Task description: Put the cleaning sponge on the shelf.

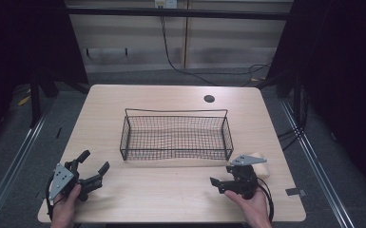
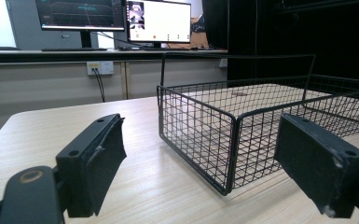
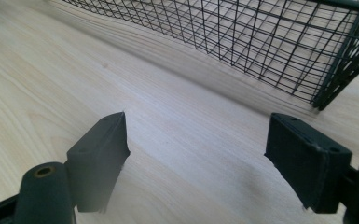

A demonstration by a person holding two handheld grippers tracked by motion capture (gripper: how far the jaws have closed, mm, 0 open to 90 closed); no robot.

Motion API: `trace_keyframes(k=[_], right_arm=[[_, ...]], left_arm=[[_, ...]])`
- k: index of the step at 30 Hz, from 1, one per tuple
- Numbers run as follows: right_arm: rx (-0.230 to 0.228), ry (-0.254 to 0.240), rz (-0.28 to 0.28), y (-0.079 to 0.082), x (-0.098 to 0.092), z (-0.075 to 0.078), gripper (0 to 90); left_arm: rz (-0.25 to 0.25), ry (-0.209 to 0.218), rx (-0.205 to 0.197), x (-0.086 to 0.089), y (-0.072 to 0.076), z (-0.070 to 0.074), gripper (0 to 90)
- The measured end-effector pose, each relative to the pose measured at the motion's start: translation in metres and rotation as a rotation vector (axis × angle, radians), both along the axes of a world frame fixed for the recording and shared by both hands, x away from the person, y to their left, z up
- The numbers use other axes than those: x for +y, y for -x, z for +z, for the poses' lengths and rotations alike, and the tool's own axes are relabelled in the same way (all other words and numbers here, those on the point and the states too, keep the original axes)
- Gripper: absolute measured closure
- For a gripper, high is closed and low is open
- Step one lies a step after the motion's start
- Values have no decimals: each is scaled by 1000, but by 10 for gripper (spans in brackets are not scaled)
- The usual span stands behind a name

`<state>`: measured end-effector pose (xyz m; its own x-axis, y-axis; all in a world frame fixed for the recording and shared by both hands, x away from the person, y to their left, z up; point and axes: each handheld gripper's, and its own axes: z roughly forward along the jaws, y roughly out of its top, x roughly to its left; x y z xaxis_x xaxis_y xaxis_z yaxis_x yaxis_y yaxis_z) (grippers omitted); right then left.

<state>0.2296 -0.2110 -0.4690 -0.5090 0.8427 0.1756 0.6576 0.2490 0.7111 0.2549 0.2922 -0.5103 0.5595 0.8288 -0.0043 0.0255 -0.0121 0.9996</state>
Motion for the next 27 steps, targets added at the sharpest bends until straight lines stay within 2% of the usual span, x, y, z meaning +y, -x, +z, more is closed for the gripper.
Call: trace_keyframes(k=[8,9,14,18,19,20,22,23,26,27], right_arm=[[-9,-24,16,0,0,5,251],[3,-34,28,0,0,7,280],[30,-68,19,-1,-2,13,324],[40,-36,24,0,-3,20,346],[64,-18,31,0,-2,21,346],[64,-18,31,0,-2,21,346],[88,16,29,0,0,27,353],[72,21,19,1,-1,29,353],[70,18,2,1,-2,33,332],[84,1,-7,1,-6,34,317]], left_arm=[[9,-1,-2,0,0,0,157],[9,0,-2,0,0,0,157],[9,0,-2,0,0,0,157],[10,1,-3,0,0,0,157],[8,-4,-7,1,0,0,157],[8,-4,-7,1,0,0,158],[8,-3,-7,1,0,0,158],[8,-3,-8,1,0,0,157],[7,-3,-7,1,0,0,157],[8,-3,-7,1,0,0,157]])
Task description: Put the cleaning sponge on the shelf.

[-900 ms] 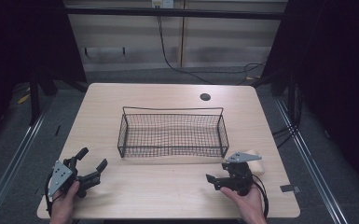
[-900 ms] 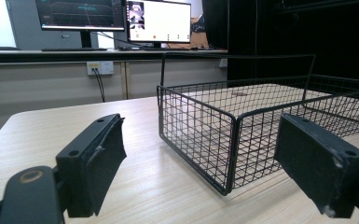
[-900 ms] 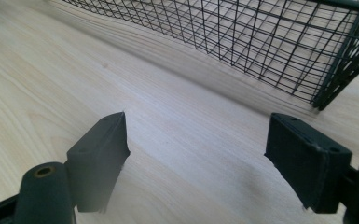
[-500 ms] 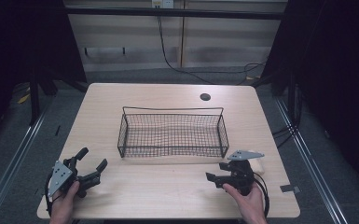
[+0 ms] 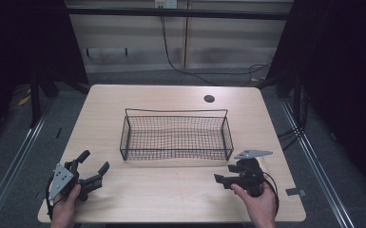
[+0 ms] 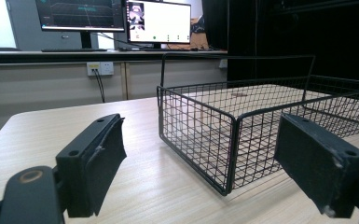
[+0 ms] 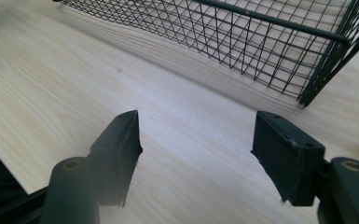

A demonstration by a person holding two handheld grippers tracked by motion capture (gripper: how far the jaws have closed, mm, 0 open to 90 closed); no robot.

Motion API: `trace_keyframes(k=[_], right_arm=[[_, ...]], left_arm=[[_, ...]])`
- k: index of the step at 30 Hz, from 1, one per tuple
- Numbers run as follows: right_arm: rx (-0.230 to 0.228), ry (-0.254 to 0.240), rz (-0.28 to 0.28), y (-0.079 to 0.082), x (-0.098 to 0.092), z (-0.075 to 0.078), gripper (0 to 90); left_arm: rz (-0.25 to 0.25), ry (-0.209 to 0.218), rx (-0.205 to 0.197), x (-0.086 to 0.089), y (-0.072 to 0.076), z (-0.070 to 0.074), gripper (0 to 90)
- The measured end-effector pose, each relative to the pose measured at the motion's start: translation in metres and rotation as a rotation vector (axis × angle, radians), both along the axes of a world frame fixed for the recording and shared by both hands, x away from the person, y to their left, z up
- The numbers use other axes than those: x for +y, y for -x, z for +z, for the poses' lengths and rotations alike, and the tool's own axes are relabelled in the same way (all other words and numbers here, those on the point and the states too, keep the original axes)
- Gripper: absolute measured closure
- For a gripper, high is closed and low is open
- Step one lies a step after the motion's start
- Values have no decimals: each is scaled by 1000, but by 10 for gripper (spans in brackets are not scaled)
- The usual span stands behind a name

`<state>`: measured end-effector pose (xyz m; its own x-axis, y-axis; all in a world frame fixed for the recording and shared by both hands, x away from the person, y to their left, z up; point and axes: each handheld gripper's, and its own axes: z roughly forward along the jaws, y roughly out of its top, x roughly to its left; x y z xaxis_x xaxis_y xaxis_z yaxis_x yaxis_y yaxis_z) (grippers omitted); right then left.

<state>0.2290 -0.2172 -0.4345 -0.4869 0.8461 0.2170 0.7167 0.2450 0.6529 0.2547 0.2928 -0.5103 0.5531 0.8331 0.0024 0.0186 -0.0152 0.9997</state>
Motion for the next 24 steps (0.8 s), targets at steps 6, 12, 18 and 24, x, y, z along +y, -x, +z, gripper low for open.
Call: trace_keyframes(k=[6,12,18,24], right_arm=[[41,-42,-5,-1,-6,7,256],[52,-66,-1,-2,-14,13,217],[63,-77,24,-3,-24,19,212],[72,-100,29,-3,-38,27,208]], left_arm=[[0,0,-1,0,0,0,157],[0,0,-1,0,0,0,157],[0,0,-1,0,0,0,157],[1,0,-1,0,0,0,157]])
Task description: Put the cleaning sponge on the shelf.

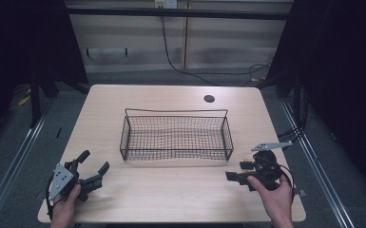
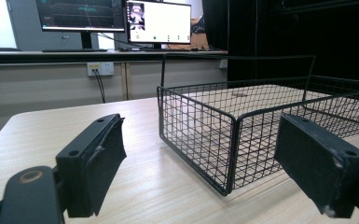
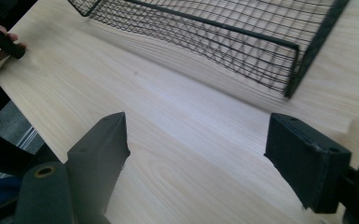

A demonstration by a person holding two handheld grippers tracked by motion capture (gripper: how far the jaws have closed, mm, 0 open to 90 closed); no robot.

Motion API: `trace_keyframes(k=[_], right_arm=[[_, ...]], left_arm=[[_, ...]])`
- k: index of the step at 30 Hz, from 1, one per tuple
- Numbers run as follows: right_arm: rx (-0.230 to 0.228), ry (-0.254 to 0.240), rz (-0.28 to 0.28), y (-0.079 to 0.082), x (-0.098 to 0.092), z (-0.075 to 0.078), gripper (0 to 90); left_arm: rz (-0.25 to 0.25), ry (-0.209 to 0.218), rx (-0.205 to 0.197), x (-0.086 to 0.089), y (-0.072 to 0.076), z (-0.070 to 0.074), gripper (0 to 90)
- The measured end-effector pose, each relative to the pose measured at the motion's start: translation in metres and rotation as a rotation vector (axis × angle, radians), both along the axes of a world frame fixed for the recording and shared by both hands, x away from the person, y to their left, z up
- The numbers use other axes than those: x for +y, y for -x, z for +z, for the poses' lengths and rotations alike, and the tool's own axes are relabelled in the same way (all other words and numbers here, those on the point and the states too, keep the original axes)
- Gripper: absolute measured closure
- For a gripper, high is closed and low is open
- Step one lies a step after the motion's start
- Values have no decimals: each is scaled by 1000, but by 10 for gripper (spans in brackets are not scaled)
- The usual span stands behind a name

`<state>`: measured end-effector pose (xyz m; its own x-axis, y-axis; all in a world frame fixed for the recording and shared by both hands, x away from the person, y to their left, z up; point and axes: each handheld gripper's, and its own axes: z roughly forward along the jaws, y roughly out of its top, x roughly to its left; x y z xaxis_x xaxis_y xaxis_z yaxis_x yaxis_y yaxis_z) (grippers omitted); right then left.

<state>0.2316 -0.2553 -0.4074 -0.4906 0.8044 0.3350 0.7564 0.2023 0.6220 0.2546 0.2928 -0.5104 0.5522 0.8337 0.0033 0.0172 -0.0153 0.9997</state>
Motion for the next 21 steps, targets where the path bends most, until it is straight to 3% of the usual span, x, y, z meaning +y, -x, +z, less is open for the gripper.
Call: trace_keyframes(k=[9,15,21], right_arm=[[17,25,-47,-5,-23,8,183],[24,20,-67,-8,-33,12,213],[35,51,-102,-11,-44,14,268]], left_arm=[[0,1,0,0,0,0,157],[1,0,0,0,0,0,157],[1,0,-1,0,0,0,157]])
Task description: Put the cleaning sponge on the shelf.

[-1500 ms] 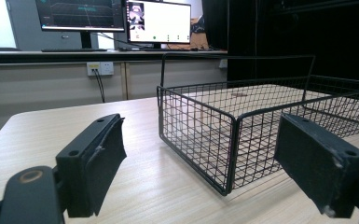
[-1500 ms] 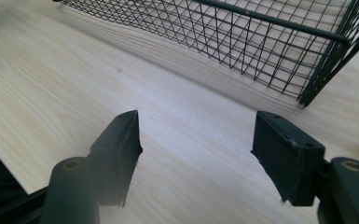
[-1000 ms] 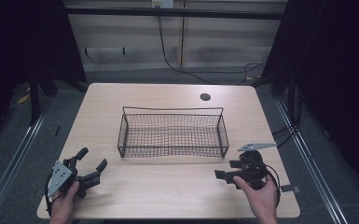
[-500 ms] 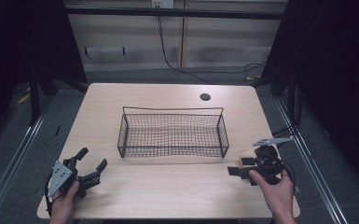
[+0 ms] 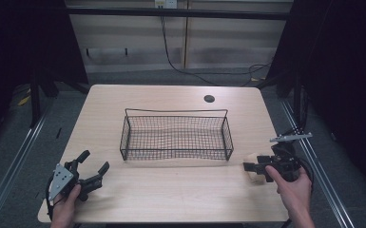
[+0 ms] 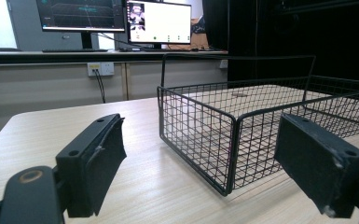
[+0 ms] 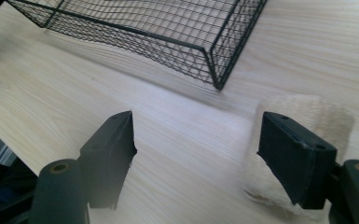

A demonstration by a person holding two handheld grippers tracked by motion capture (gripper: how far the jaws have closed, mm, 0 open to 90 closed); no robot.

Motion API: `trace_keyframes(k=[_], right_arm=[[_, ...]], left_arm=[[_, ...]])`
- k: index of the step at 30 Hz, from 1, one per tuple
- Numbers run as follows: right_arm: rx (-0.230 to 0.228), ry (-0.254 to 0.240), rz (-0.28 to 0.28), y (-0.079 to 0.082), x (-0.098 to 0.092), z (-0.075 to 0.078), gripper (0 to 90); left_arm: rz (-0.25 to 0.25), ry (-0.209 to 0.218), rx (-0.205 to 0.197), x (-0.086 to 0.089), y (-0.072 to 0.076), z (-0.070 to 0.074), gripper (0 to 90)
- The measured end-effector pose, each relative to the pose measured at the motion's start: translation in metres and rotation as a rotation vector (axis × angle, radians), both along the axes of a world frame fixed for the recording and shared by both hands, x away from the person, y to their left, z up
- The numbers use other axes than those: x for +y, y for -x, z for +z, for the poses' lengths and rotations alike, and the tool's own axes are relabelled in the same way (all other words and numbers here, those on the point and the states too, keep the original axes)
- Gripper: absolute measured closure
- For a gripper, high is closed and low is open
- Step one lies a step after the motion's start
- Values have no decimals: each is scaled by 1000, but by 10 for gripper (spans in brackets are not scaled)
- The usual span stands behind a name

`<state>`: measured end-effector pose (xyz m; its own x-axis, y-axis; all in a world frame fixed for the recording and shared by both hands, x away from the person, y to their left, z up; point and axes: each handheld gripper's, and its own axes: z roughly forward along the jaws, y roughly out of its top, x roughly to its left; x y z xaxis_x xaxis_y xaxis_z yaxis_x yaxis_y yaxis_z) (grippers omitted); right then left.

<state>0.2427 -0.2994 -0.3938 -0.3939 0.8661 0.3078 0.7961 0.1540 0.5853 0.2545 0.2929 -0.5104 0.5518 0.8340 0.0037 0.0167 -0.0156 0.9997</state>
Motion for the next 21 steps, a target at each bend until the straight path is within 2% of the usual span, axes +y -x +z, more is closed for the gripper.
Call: trace_keyframes(k=[6,8,10,13,21], right_arm=[[30,1,-37,-5,-11,-1,261],[60,2,-39,-9,-15,-2,238],[68,3,-41,-10,-16,-2,230],[111,36,-59,-17,-19,-5,196],[176,48,-62,-27,-25,-10,182]], left_arm=[[0,0,0,0,0,0,157],[0,0,0,0,0,0,157],[0,0,0,0,0,0,157],[0,0,0,0,0,0,157],[0,0,0,0,0,0,157]])
